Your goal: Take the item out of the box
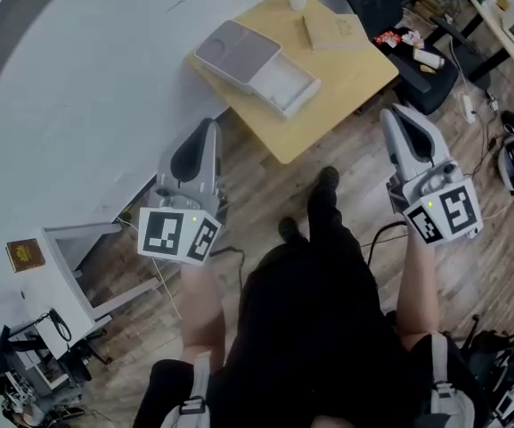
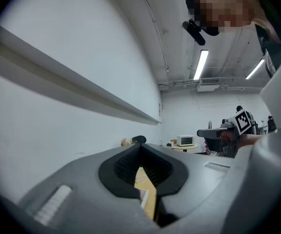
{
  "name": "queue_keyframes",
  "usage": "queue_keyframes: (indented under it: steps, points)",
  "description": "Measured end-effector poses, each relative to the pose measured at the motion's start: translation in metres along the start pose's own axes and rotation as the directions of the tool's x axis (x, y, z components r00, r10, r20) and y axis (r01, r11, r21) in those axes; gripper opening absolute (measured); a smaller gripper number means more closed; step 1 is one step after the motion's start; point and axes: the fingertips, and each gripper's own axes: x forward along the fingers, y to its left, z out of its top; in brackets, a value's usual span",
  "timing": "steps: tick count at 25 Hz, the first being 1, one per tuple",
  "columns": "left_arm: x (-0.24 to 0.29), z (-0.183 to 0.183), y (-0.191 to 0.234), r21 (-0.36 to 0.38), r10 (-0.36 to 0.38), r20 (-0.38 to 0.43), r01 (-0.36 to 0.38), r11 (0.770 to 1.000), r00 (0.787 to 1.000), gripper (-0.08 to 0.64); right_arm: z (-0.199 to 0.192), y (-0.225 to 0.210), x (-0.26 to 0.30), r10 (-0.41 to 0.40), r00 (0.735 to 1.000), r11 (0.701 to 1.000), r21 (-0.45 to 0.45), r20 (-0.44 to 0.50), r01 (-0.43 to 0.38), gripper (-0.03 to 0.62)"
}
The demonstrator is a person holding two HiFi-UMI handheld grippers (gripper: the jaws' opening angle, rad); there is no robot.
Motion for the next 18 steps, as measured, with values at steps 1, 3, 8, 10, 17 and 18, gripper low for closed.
queue_keyframes:
  steps: [1, 3, 8, 10, 17, 18]
  points:
    - [0.000, -0.001, 0.000, 0.000, 0.000, -0.001, 0.000, 1.000, 1.000, 0.009, -0.001, 0.000, 0.000, -0.001, 1.000, 1.000, 0.001, -0.002, 0.001, 0.002]
    - [0.001, -0.002, 0.001, 0.002, 0.000, -0.003, 0.000, 1.000, 1.000, 0.009, -0.003, 0.000, 0.002, -0.002, 1.000, 1.000, 0.000, -0.003, 0.002, 0.003]
    - [0.004, -0.007, 0.007, 0.005, 0.002, -0.011, -0.002, 1.000, 1.000, 0.009, -0.010, 0.000, 0.010, 0.005, 1.000, 1.000, 0.002, -0.014, -0.005, 0.003]
    - [0.004, -0.009, 0.008, 0.007, -0.003, -0.011, 0.003, 1.000, 1.000, 0.009, -0.014, 0.001, 0.014, 0.011, 1.000, 1.000, 0.004, -0.020, -0.011, 0.003]
    - [0.020, -0.011, 0.018, 0.002, 0.011, -0.021, -0.011, 1.000, 1.000, 0.009, -0.015, -0.007, 0.037, 0.044, 0.998, 0.999, -0.003, -0.037, -0.044, 0.003]
    - [0.023, -0.012, 0.019, 0.004, 0.013, -0.021, -0.013, 1.000, 1.000, 0.009, -0.015, -0.009, 0.041, 0.051, 0.998, 0.999, -0.003, -0.039, -0.051, 0.002]
